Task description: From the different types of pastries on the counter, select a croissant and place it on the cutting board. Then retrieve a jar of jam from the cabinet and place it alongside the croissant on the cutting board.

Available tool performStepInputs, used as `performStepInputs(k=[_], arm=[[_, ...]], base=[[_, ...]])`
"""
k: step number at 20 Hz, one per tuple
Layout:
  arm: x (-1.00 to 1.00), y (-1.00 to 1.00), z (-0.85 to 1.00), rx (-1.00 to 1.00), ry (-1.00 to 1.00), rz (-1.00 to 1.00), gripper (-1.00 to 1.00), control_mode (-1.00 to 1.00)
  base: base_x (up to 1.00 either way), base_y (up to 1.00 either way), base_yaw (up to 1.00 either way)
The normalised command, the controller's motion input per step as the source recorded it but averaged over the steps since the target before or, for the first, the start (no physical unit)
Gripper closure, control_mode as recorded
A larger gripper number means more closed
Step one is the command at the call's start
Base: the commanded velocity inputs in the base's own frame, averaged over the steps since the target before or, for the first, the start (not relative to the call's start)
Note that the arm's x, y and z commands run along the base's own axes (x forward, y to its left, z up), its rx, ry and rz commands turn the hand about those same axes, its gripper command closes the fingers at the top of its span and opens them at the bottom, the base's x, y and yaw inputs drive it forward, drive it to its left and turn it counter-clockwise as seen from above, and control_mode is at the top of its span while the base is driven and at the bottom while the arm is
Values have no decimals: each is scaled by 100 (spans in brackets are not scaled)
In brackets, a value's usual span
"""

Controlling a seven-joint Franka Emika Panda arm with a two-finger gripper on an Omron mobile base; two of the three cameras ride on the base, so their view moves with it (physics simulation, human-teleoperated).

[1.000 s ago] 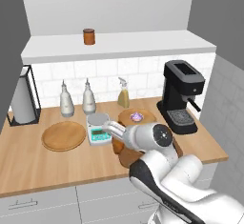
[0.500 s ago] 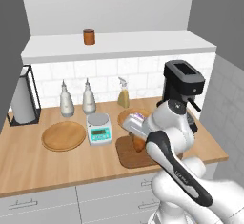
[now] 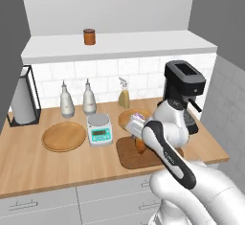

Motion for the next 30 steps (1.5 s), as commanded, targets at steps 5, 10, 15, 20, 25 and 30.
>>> performStepInputs(k=[5,10,15,20,25,30], arm=[[55,0,-43,0,22,0,100,-100],[34,0,-46,0,20,0,100,-100],[20,0,-42,0,18,1,100,-100],[26,2,-16,0,12,1,100,-100],[6,4,-35,0,17,1,100,-100],[0,-1,-73,0,28,0,-100,-100]], base=[[0,0,0],[0,0,0],[0,0,0],[0,0,0],[0,0,0],[0,0,0]])
